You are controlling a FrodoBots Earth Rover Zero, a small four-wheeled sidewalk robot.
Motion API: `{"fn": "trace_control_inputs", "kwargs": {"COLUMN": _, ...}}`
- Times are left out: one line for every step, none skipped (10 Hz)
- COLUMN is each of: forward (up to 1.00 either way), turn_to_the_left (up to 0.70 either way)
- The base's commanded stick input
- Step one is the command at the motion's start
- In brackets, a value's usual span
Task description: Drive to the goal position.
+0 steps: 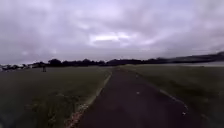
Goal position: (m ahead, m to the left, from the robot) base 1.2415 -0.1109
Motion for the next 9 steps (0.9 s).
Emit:
{"fn": "trace_control_inputs", "kwargs": {"forward": 0.85, "turn_to_the_left": 0.00}}
{"fn": "trace_control_inputs", "kwargs": {"forward": 0.85, "turn_to_the_left": 0.00}}
{"fn": "trace_control_inputs", "kwargs": {"forward": 0.85, "turn_to_the_left": 0.00}}
{"fn": "trace_control_inputs", "kwargs": {"forward": 0.85, "turn_to_the_left": 0.00}}
{"fn": "trace_control_inputs", "kwargs": {"forward": 0.85, "turn_to_the_left": 0.00}}
{"fn": "trace_control_inputs", "kwargs": {"forward": 0.85, "turn_to_the_left": 0.00}}
{"fn": "trace_control_inputs", "kwargs": {"forward": 0.85, "turn_to_the_left": 0.00}}
{"fn": "trace_control_inputs", "kwargs": {"forward": 0.85, "turn_to_the_left": 0.00}}
{"fn": "trace_control_inputs", "kwargs": {"forward": 0.85, "turn_to_the_left": 0.00}}
